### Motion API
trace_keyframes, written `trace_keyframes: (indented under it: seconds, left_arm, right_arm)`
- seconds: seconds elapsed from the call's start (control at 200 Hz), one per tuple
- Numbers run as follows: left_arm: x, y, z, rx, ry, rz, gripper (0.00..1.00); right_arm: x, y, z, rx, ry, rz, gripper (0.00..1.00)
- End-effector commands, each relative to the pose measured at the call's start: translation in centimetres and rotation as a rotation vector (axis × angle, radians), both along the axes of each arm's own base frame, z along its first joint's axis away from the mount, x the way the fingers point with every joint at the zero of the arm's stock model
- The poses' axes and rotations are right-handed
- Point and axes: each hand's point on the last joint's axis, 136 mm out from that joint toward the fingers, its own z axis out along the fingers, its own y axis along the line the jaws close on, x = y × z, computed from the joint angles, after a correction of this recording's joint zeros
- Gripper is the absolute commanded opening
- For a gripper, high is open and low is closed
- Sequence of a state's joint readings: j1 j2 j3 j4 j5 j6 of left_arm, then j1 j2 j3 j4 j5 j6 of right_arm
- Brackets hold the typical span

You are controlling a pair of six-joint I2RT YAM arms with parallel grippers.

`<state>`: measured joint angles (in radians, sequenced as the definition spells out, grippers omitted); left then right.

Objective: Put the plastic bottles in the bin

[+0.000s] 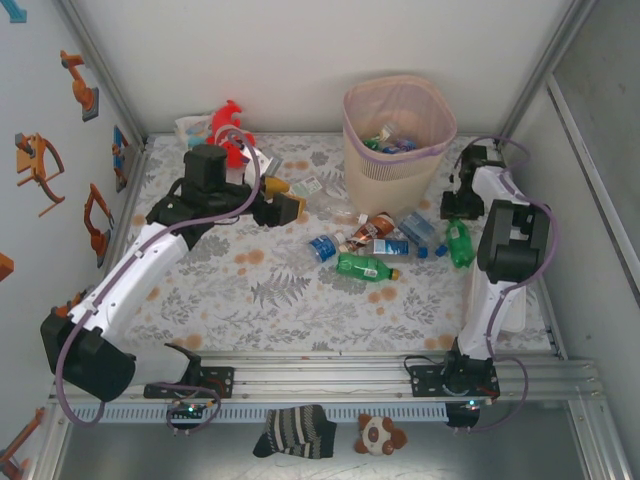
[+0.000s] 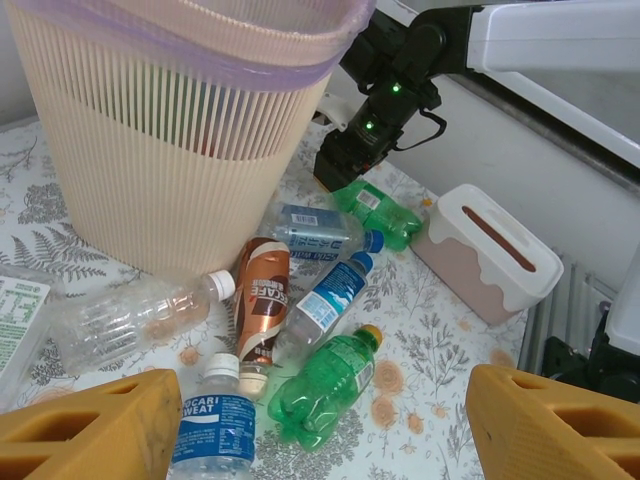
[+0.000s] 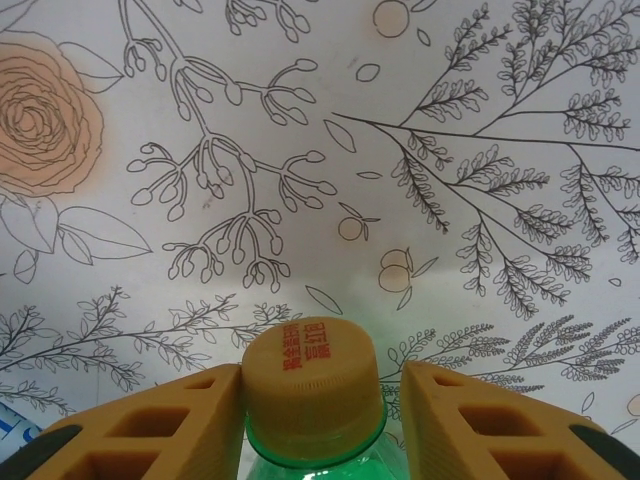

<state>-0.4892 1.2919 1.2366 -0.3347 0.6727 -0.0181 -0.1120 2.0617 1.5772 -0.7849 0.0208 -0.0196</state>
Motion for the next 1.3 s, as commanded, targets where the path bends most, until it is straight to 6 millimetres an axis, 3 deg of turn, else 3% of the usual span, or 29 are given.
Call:
trace_keyframes:
  seconds: [0.0, 0.506, 0.936, 1.182, 1.292]
  left_arm:
    - [-0.3, 0.4, 0.8, -0.024, -0.018, 0.012, 0.74]
    - [-0.7, 0.7, 1.2, -0.033, -0.021, 0.017, 0.74]
    - [-1.1, 1.0, 1.3, -0.032, -0.018, 0.024, 0.74]
    - [-1.1, 1.0, 1.2, -0.033, -0.016, 0.023, 0.74]
    - [-1.0, 0.9, 1.2, -0.032, -0.016, 0.023, 0.74]
  right_arm:
    - [-0.1, -1.0, 0.2, -0.021, 0.02, -0.01, 0.42]
    - [-0.2, -1.4, -0.6, -0.026, 0.045, -0.015, 0.38]
    - [0.1, -1.0, -0.3, -0.003, 0.038, -0.014, 0.42]
    - [0.1, -0.9, 0.3, 0.003, 0.032, -0.014, 0.31]
    - [0.2, -1.0, 1.5, -0.003, 0.007, -0.017, 0.29]
